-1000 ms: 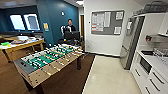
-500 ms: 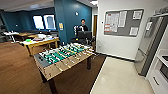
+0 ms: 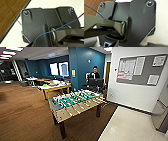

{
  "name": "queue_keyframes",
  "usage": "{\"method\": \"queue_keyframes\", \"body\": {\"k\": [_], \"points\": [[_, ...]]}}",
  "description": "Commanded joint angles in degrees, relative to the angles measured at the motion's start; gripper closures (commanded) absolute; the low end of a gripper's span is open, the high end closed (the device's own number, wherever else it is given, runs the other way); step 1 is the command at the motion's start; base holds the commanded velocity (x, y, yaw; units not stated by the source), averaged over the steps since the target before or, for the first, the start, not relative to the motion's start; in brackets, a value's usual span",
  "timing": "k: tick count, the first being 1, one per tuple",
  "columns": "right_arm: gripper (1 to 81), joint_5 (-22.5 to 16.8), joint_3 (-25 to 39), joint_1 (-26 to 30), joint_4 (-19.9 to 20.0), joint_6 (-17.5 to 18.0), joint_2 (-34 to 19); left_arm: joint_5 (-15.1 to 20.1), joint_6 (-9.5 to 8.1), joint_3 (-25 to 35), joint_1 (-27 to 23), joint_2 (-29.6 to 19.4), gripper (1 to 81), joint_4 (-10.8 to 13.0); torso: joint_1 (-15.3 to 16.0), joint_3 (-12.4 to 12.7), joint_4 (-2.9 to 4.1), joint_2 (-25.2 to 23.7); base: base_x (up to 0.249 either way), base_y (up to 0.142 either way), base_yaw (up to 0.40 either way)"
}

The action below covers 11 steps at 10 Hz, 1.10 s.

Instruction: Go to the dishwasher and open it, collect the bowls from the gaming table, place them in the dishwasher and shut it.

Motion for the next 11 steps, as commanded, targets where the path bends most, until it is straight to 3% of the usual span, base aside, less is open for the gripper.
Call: {"method": "queue_keyframes", "body": {"k": [1,11], "points": [[1.0,-2.76,0.30,2.47,-0.54,-0.20,0.21,2.81,0.35,-0.21,-2.68,-0.29,1.0,0.06,0.00,0.00,0.00,0.00,0.000,0.000,0.346],[1.0,-2.76,0.30,2.38,-0.62,-0.20,0.21,2.64,0.35,-0.21,-2.59,-0.38,1.0,0.06,-0.02,0.00,0.00,0.00,0.000,0.000,0.345]]}}
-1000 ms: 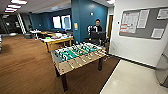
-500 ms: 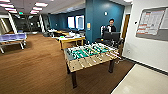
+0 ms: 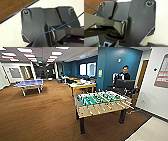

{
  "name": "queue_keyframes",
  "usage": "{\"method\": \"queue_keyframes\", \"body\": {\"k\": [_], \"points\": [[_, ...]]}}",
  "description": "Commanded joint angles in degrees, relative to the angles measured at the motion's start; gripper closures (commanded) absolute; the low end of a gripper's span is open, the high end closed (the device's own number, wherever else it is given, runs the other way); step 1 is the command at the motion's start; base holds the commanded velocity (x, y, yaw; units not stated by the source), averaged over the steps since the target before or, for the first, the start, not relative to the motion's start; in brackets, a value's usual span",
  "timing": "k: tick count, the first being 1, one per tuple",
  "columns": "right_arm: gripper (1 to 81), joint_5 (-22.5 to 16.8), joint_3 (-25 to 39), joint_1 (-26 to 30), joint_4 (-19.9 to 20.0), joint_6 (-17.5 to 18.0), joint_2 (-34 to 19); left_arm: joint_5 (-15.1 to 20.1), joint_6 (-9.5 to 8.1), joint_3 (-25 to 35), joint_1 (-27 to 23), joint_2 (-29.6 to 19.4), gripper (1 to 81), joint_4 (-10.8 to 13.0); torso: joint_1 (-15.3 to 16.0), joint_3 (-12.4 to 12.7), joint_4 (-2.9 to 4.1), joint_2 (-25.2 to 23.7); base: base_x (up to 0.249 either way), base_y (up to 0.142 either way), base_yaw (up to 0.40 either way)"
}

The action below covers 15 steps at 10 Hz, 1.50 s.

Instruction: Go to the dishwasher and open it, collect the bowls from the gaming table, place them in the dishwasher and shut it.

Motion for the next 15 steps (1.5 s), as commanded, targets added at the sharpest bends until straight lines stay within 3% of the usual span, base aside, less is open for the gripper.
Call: {"method": "queue_keyframes", "body": {"k": [1,8,15], "points": [[1.0,-2.76,0.25,2.56,-0.42,-0.20,0.21,2.64,0.35,-0.27,-2.86,-0.35,1.0,0.06,0.00,0.00,0.00,0.00,0.000,0.000,0.339],[1.0,-2.76,0.25,2.64,-0.51,-0.20,0.30,2.64,0.26,-0.53,-2.86,-0.35,1.0,-0.29,0.02,0.00,0.00,0.02,0.000,0.000,0.289],[1.0,-2.76,0.16,2.56,-0.51,-0.20,0.21,2.46,-0.18,-0.71,-2.86,-0.35,1.0,-0.38,0.06,-0.02,0.00,0.05,-0.025,0.000,0.013]]}}
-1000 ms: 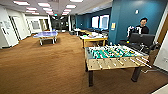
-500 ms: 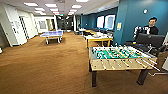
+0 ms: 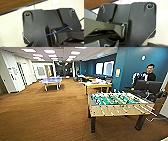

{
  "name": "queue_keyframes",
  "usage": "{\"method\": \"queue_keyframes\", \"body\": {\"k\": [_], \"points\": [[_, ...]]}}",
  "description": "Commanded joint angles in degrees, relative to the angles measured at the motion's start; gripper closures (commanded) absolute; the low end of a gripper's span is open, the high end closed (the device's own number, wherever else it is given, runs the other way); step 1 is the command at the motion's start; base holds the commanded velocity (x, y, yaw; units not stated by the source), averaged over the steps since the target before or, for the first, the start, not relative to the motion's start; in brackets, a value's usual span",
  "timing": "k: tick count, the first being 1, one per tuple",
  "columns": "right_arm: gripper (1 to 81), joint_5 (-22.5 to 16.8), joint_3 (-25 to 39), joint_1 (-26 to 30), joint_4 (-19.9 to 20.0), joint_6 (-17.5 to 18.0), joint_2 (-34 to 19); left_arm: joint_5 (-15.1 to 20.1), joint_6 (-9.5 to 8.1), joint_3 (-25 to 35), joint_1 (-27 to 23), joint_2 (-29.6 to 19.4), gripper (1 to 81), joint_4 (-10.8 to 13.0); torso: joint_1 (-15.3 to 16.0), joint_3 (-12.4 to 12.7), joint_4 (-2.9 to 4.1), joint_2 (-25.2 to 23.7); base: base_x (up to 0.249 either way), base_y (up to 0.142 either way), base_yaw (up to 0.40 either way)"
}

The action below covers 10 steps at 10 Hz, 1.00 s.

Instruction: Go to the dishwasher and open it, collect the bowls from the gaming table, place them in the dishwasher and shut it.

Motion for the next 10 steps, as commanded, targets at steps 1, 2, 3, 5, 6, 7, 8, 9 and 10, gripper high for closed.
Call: {"method": "queue_keyframes", "body": {"k": [1,2,3,5,6,7,8,9,10], "points": [[1.0,-2.85,0.10,1.77,-0.51,-0.18,0.08,2.92,-0.05,-0.28,-1.96,-0.19,1.0,-0.30,0.00,0.00,0.00,0.00,0.000,0.000,0.000],[1.0,-2.85,0.01,1.85,-0.51,-0.18,0.08,2.92,-0.05,-0.28,-1.96,-0.27,1.0,-0.30,-0.11,0.04,0.00,-0.06,0.000,0.000,0.000],[1.0,-2.85,0.10,1.94,-0.51,-0.18,0.08,2.92,-0.14,-0.28,-1.96,-0.27,1.0,-0.55,-0.17,0.04,0.00,-0.09,0.000,0.000,0.000],[1.0,-2.85,0.10,1.76,-0.51,-0.18,0.08,2.92,-0.14,-0.28,-2.05,-0.27,1.0,-1.97,-0.15,0.04,0.00,-0.06,0.000,0.000,0.000],[1.0,-2.85,0.10,1.76,-0.51,-0.18,0.08,3.00,-0.14,-0.28,-2.05,-0.27,1.0,-1.97,-0.15,0.04,0.00,-0.06,0.000,0.000,0.000],[1.0,-2.85,0.10,1.68,-0.51,-0.18,0.08,3.00,-0.14,-0.28,-2.05,-0.27,1.0,-1.97,-0.15,0.04,0.00,-0.06,0.000,0.000,0.000],[1.0,-2.85,0.10,1.68,-0.51,-0.18,0.16,3.00,-0.14,-0.28,-2.05,-0.27,1.0,-1.97,-0.15,0.04,0.00,-0.06,0.000,0.000,0.000],[1.0,-2.85,0.10,1.59,-0.51,-0.18,0.16,3.00,-0.14,-0.28,-2.13,-0.36,1.0,-1.97,-0.15,0.04,0.00,-0.06,0.000,0.000,0.000],[1.0,-2.85,0.10,1.59,-0.51,-0.18,0.16,3.00,-0.05,-0.28,-2.05,-0.36,1.0,-1.97,-0.15,0.04,0.00,-0.06,0.000,0.000,0.000]]}}
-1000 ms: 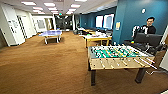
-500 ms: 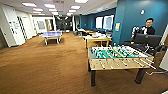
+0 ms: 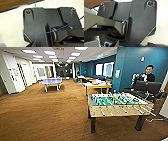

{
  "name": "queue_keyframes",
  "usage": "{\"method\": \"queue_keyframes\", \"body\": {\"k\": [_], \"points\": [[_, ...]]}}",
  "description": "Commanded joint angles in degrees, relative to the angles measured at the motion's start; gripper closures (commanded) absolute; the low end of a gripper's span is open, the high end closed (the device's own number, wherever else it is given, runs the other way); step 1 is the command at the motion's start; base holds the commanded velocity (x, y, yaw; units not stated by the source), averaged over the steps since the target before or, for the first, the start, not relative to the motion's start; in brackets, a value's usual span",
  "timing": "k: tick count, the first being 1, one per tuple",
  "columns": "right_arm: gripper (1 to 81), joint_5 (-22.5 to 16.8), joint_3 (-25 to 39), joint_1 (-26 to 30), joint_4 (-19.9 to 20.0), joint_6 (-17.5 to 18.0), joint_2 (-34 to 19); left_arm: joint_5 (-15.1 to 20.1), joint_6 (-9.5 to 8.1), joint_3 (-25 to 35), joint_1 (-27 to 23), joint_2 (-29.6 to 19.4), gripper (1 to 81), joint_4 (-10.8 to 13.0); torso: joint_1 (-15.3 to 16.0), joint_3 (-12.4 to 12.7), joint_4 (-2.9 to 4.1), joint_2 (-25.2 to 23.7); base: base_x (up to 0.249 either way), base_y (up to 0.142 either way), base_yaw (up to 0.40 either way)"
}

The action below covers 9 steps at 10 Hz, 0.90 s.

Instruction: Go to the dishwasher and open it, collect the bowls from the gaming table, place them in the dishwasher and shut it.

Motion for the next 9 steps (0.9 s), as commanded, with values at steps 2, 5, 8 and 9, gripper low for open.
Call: {"method": "queue_keyframes", "body": {"k": [2,5,8,9], "points": [[1.0,-2.71,0.08,2.44,-0.34,-0.18,0.16,2.61,0.15,-0.26,-2.66,-0.36,1.0,-0.33,0.00,0.00,0.00,0.00,0.078,0.000,0.000],[1.0,-2.71,0.08,2.53,-0.43,-0.18,0.16,2.61,0.15,-0.26,-2.66,-0.36,1.0,-0.33,-0.04,-0.02,0.00,0.00,0.111,0.000,0.000],[1.0,-2.71,0.08,2.53,-0.43,-0.18,0.16,2.61,0.15,-0.26,-2.66,-0.36,1.0,-0.33,-0.06,0.00,0.00,0.00,0.114,0.000,0.000],[1.0,-2.71,0.08,2.53,-0.43,-0.18,0.16,2.61,0.15,-0.26,-2.66,-0.36,1.0,-0.33,-0.04,0.00,0.00,0.00,0.114,0.000,0.000]]}}
